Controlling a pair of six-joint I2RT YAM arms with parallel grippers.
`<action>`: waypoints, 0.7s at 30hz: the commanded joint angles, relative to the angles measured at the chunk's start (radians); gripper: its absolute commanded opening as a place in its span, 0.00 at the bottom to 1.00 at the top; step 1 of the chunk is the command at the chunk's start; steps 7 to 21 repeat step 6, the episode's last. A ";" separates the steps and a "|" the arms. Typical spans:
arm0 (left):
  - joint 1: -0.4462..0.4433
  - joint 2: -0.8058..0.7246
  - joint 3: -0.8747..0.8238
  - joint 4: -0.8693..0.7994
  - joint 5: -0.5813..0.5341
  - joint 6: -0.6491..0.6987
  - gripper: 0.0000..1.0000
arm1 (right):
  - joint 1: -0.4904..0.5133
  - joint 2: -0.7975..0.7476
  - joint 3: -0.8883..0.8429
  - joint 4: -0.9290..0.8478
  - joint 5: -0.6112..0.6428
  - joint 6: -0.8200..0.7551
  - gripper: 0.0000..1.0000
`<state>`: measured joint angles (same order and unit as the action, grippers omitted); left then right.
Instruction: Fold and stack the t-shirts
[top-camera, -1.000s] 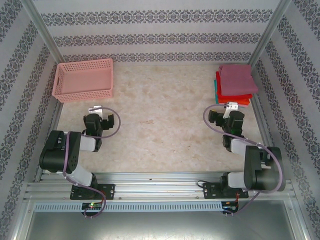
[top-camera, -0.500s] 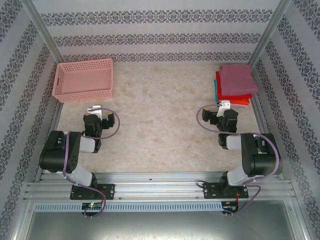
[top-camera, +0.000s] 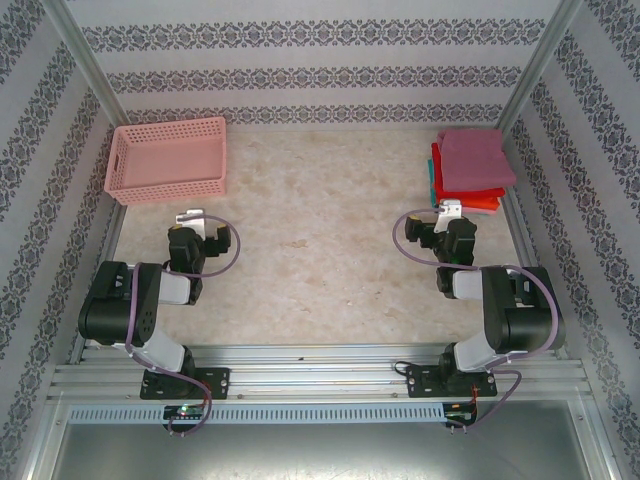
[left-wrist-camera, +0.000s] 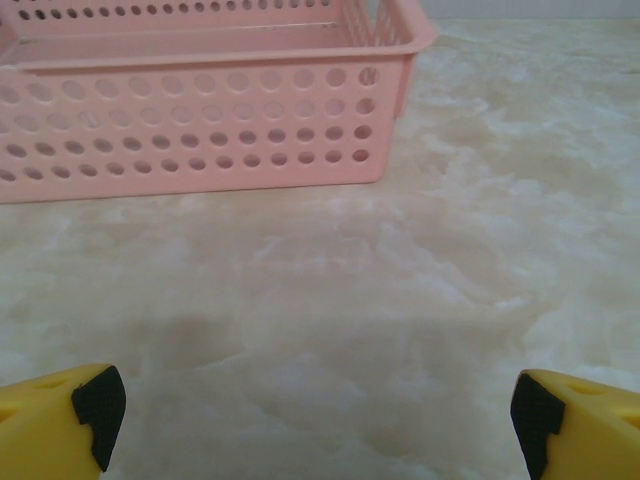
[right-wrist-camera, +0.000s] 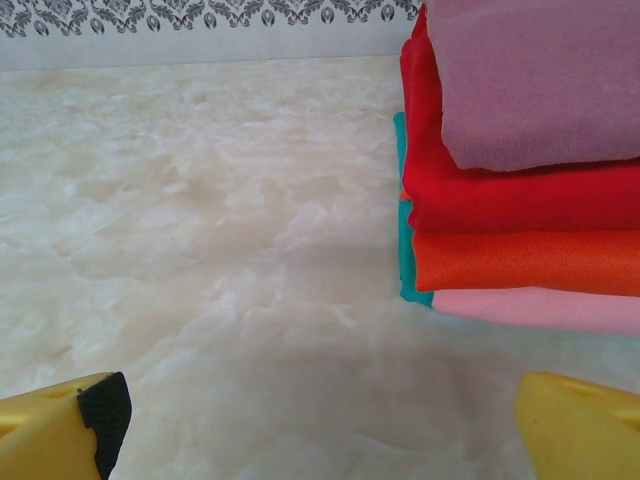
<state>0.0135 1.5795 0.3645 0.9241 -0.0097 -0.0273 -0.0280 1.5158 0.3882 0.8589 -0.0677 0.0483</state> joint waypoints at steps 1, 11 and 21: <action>0.003 0.004 0.031 -0.007 0.060 0.024 1.00 | 0.013 -0.003 0.000 0.031 0.012 -0.014 0.98; 0.003 0.004 0.030 -0.007 0.063 0.023 1.00 | 0.013 -0.003 0.000 0.031 0.014 -0.013 0.98; 0.003 0.004 0.030 -0.007 0.063 0.023 1.00 | 0.013 -0.003 0.000 0.031 0.014 -0.013 0.98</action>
